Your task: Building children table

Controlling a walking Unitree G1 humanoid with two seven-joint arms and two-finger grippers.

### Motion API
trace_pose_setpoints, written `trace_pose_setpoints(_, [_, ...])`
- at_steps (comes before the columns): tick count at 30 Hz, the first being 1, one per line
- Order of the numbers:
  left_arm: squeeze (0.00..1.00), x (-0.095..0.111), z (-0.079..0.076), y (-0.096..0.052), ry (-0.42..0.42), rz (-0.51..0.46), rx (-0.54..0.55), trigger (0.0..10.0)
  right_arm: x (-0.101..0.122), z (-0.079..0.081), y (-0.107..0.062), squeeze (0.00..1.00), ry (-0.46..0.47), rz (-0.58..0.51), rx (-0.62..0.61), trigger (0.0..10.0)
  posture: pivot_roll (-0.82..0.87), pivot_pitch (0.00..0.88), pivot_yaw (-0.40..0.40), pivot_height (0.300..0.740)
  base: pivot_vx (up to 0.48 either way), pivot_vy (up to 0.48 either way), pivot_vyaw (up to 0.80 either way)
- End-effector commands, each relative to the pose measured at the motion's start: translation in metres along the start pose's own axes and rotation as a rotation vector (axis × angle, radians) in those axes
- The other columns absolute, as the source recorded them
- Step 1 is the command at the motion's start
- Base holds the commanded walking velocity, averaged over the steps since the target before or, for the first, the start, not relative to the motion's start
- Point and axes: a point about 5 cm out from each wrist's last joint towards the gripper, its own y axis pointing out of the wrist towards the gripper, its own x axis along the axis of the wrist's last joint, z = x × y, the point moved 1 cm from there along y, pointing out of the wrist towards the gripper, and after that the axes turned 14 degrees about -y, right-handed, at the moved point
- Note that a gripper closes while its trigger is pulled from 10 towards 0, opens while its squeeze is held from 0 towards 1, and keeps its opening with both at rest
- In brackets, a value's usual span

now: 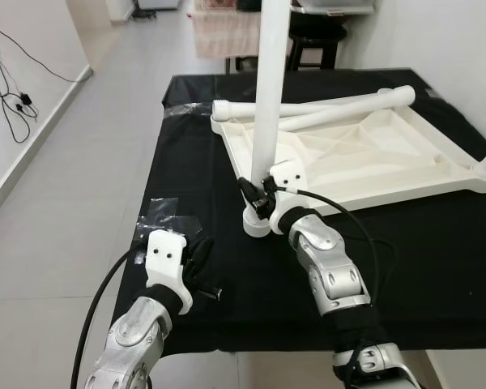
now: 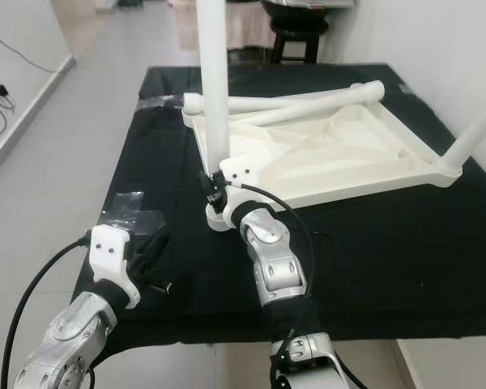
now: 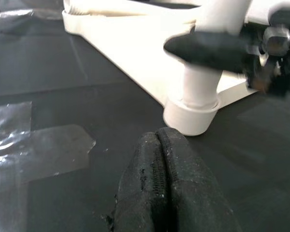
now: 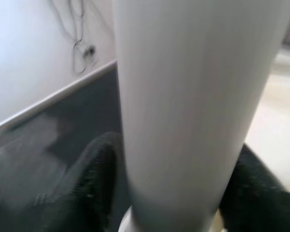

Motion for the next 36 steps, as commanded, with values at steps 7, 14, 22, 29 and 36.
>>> trace_pose_setpoints(7, [0.0,-0.004,-0.001,0.0,-0.01,0.011,0.005,10.0,0.028,-0.006,0.01,0.0,-0.012,-0.175,0.342,10.0,0.13,0.111,-0.03,0.74,0.0,0.0,0.0])
trace_pose_setpoints(14, [0.0,-0.005,-0.002,0.0,-0.013,0.008,0.004,10.0,0.028,-0.014,0.026,0.0,-0.067,-0.146,0.518,10.0,0.13,0.112,-0.038,0.74,0.0,0.0,0.0])
trace_pose_setpoints(22, [0.0,-0.006,-0.003,-0.001,-0.012,0.01,0.005,10.0,0.028,-0.019,0.028,0.0,-0.065,-0.134,0.602,0.0,0.13,0.112,-0.041,0.74,0.0,0.0,0.0])
trace_pose_setpoints(29, [0.0,-0.007,-0.004,-0.002,-0.014,0.011,0.005,10.0,0.02,-0.028,0.025,0.0,-0.039,-0.141,0.531,0.0,0.12,0.115,-0.042,0.74,0.0,0.0,0.0])
trace_pose_setpoints(36, [0.0,-0.007,-0.004,-0.002,-0.017,0.012,0.004,10.0,-0.022,-0.029,0.019,0.0,-0.025,0.082,0.07,0.0,0.11,0.113,-0.047,0.74,0.0,0.0,0.0])
